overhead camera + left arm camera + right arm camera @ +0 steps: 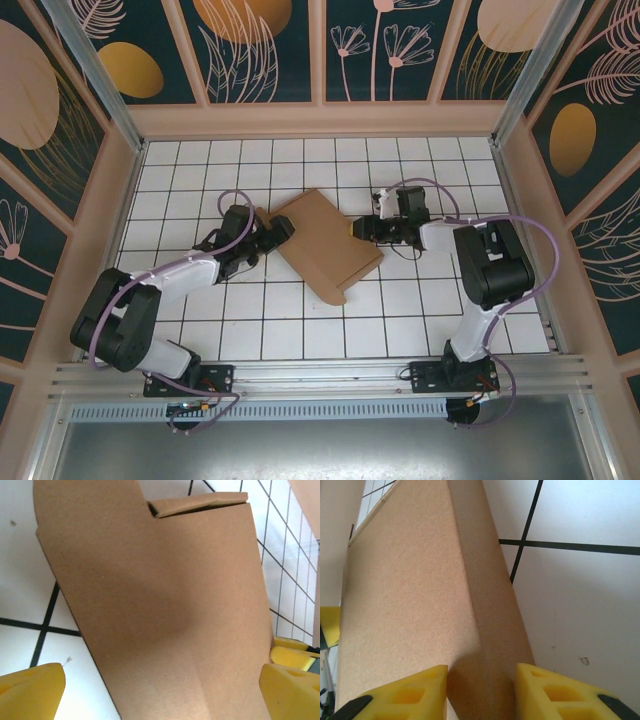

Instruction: Fold the paper box

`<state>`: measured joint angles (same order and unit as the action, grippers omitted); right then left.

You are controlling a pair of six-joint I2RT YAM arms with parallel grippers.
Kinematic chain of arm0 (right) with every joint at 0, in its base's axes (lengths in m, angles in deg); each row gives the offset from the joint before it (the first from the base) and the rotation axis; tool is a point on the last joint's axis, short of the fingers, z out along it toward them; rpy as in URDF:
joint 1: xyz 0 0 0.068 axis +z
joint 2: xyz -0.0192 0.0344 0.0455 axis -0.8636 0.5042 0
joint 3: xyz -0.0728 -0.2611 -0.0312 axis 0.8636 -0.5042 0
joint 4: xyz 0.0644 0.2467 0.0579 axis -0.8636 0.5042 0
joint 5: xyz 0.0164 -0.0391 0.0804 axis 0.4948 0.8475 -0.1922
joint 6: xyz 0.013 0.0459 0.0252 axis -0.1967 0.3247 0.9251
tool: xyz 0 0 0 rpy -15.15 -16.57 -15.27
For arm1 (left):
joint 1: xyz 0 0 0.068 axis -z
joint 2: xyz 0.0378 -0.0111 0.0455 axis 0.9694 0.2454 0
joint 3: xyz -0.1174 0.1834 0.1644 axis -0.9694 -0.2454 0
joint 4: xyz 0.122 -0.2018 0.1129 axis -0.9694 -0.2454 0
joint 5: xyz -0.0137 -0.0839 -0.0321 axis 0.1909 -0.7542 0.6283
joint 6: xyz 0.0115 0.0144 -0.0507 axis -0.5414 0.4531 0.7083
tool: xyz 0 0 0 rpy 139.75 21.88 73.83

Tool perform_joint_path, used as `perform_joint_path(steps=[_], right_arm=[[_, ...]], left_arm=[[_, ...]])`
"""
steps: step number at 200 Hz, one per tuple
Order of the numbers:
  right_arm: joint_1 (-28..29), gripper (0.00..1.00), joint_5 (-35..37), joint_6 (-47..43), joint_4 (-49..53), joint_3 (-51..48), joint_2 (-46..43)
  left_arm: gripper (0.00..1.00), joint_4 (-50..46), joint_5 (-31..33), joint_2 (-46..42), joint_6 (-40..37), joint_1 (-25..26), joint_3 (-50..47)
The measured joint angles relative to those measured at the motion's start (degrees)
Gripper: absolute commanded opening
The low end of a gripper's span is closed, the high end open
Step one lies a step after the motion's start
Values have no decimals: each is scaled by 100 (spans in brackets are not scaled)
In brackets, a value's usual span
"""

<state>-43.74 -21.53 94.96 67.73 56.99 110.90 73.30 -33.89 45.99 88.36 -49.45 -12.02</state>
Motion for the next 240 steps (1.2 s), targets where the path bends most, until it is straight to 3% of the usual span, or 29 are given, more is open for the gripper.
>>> perform_joint_path(steps=[65, 122, 181, 204, 240], right_arm=[[-234, 38, -525, 107, -151, 50, 269], [-374, 37, -868, 127, -164, 140, 457], [-584, 37, -1351, 275, -273, 238, 686], [-629, 37, -1414, 319, -299, 243, 706], [-719, 43, -1379, 382, -310, 245, 688]], left_arm=[[99, 457, -334, 796, -7, 0, 448], [99, 726, -446, 925, 17, 0, 461], [96, 1991, -577, 1311, 688, 0, 315], [89, 2496, -557, 1311, 988, 0, 192], [66, 3027, -514, 1311, 1270, 0, 162]])
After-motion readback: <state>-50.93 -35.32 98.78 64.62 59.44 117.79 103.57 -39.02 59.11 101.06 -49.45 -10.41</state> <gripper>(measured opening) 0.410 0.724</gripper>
